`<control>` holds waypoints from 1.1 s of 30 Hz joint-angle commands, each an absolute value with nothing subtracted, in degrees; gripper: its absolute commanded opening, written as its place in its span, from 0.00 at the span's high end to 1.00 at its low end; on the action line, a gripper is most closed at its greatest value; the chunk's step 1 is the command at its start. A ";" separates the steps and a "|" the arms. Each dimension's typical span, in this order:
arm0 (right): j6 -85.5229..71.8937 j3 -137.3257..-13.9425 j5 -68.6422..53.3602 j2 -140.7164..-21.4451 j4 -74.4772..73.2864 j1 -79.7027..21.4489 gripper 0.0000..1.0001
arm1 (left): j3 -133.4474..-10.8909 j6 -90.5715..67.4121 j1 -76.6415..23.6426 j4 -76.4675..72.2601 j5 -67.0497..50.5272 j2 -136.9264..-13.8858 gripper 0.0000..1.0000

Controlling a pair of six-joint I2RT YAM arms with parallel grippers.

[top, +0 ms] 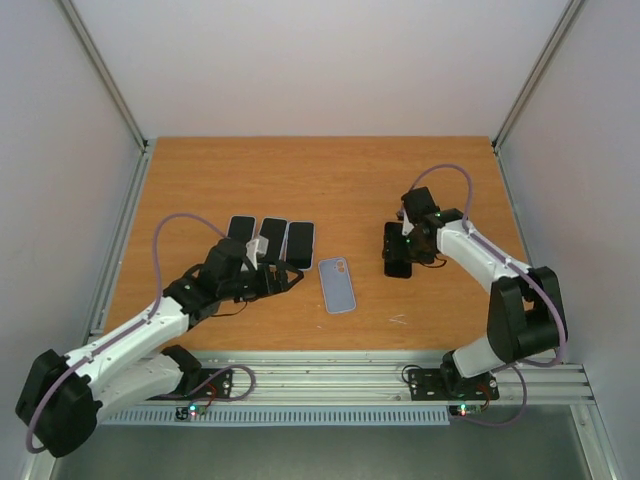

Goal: Put the phone into the phone case
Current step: Pick up the phone at the center of the board, then pass from the right arm to the left

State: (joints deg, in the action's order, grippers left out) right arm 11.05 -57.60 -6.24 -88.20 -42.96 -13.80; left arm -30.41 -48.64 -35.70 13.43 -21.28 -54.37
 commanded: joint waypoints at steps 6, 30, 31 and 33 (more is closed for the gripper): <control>6.65 -56.64 -7.41 -78.05 -39.82 -26.18 0.55 | -31.72 -50.19 -36.40 5.24 -23.47 -58.00 0.02; 0.09 -54.61 -0.70 -72.86 -25.66 -49.77 0.57 | -36.47 -52.42 -38.25 -4.30 -24.95 -64.34 0.32; 0.09 -54.52 -0.77 -72.90 -25.06 -50.20 0.57 | -36.50 -52.46 -38.43 -4.47 -24.96 -64.52 0.34; 0.09 -54.41 -0.77 -72.98 -23.98 -51.00 0.57 | -36.39 -52.47 -38.56 -4.73 -24.88 -64.97 0.39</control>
State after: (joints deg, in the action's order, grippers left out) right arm 1.13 -54.48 -1.78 -74.11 -29.85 -49.28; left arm -35.03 -52.23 -38.00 -0.03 -24.16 -63.99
